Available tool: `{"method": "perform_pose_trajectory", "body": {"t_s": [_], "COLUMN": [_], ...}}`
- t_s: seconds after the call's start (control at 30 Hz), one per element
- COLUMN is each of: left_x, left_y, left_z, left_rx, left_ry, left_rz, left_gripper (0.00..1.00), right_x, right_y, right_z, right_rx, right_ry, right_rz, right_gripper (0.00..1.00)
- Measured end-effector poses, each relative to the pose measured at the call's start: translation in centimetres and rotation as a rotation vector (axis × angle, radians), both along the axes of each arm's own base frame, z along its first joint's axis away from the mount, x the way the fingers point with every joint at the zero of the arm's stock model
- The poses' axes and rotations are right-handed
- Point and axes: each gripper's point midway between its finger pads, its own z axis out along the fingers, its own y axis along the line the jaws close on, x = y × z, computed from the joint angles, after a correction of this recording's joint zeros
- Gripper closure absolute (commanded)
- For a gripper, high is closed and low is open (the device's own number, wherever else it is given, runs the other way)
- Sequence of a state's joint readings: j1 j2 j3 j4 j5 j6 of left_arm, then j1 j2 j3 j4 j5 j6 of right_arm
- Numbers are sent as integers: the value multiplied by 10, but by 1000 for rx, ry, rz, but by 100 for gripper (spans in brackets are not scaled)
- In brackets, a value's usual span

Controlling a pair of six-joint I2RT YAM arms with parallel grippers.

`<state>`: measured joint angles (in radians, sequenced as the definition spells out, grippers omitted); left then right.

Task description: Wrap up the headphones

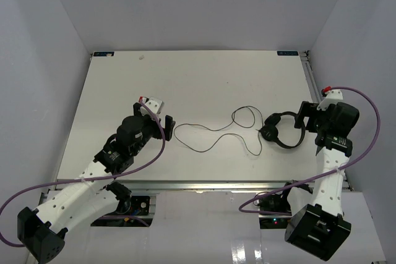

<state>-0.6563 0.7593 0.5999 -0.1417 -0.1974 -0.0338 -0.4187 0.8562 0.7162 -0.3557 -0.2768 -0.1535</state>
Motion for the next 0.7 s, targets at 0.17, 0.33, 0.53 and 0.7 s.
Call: {"method": "perform_pose_trajectory", "body": {"t_s": [0.17, 0.33, 0.53, 0.7], "left_x": [0, -1, -2, -3], "left_y": [0, -1, -3, -3], "left_z": [0, 0, 1, 3], "left_rx": [-1, -3, -6, -12], "left_ry": [0, 0, 0, -6], "left_rz": [-1, -6, -17, -23], "left_gripper": [2, 2, 2, 2], "right_x": [-4, -17, -10, -10], "right_y": [15, 43, 28, 5], "right_z": [-9, -31, -77, -107], "right_rx": [-73, -96, 60, 136], "right_ry": [3, 78, 293, 441], "right_rz": [180, 452, 342, 97], "right_gripper": [10, 5, 19, 30]}}
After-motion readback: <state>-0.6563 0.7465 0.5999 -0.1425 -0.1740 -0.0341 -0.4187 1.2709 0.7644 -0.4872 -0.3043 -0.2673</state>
